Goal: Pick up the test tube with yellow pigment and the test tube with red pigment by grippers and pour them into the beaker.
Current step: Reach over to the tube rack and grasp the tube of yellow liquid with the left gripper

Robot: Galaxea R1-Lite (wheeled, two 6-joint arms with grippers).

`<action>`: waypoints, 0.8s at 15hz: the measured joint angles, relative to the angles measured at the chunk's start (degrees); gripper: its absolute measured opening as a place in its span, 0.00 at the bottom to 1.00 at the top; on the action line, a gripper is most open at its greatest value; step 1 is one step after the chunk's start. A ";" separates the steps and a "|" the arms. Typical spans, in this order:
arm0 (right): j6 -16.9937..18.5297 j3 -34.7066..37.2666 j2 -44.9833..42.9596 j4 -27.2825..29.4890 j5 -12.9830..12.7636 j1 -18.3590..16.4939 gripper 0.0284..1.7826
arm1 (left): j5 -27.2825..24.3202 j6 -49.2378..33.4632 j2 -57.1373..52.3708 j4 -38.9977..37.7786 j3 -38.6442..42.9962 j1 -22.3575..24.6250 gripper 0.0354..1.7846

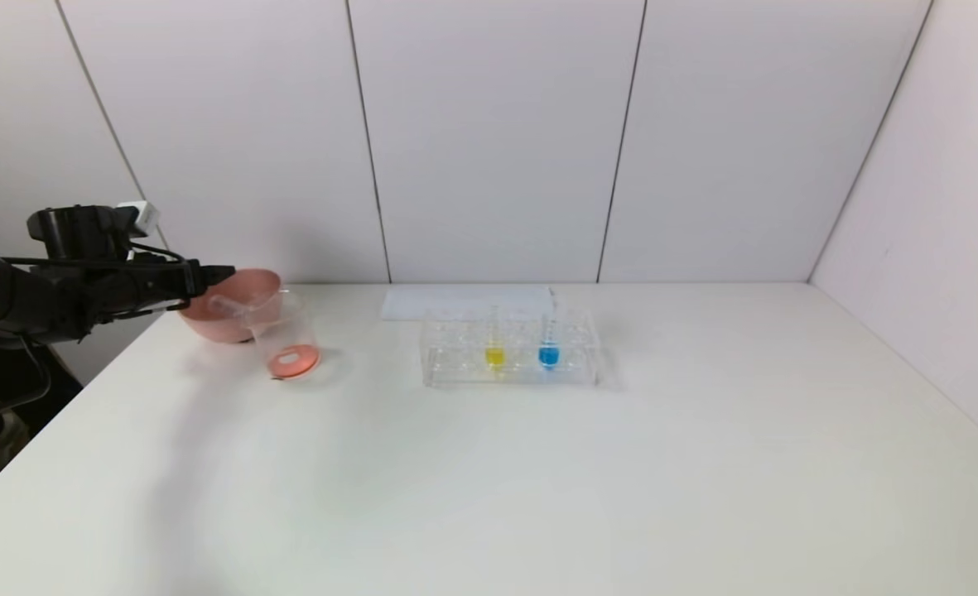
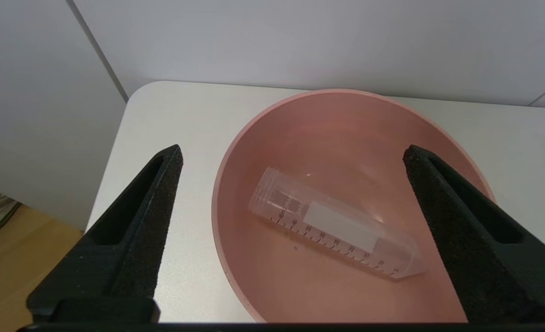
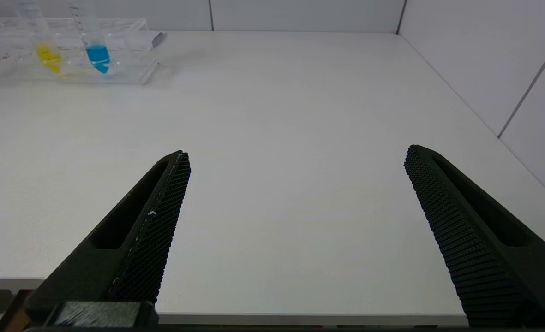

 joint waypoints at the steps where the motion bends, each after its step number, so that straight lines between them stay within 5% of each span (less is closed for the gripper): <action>1: 0.02 0.00 0.00 0.00 0.01 0.00 0.95 | -0.02 0.04 -0.56 -0.16 0.37 -0.02 0.98; 12: 0.02 0.00 0.00 0.00 0.01 0.00 0.95 | 0.09 0.66 -12.74 -4.18 4.74 -4.29 0.99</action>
